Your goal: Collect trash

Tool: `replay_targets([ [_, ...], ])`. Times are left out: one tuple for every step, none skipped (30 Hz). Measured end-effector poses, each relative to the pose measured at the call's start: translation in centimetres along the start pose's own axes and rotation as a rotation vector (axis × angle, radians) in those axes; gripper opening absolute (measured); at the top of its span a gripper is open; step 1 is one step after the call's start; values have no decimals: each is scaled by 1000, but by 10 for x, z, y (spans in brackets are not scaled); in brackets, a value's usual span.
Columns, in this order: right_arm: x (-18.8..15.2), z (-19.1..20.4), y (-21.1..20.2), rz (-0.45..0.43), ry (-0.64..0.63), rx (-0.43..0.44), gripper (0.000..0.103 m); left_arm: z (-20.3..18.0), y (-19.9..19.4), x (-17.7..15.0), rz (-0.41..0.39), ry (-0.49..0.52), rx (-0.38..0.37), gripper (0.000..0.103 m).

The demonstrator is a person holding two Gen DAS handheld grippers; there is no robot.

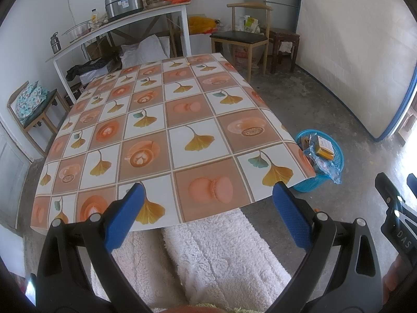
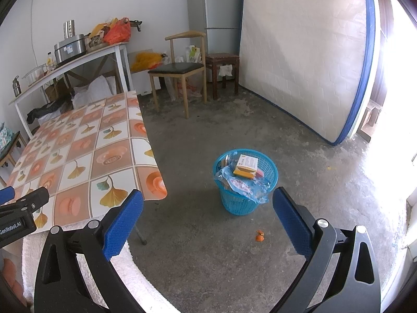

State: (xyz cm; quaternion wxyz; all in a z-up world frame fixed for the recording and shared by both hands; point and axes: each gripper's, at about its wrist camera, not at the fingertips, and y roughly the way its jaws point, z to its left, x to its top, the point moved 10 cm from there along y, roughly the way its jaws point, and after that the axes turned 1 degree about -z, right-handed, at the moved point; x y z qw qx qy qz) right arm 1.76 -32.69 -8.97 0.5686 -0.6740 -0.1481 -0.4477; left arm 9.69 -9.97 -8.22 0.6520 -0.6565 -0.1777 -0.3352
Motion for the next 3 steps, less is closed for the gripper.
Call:
replay_targets([
  [0,0,0,-1,-2,0,97,0,0,0,0,-1,0,95],
  [0,0,0,-1,-2,0,97,0,0,0,0,-1,0,95],
  [0,0,0,0,-3,0,97,0,0,0,0,-1,-1,95],
])
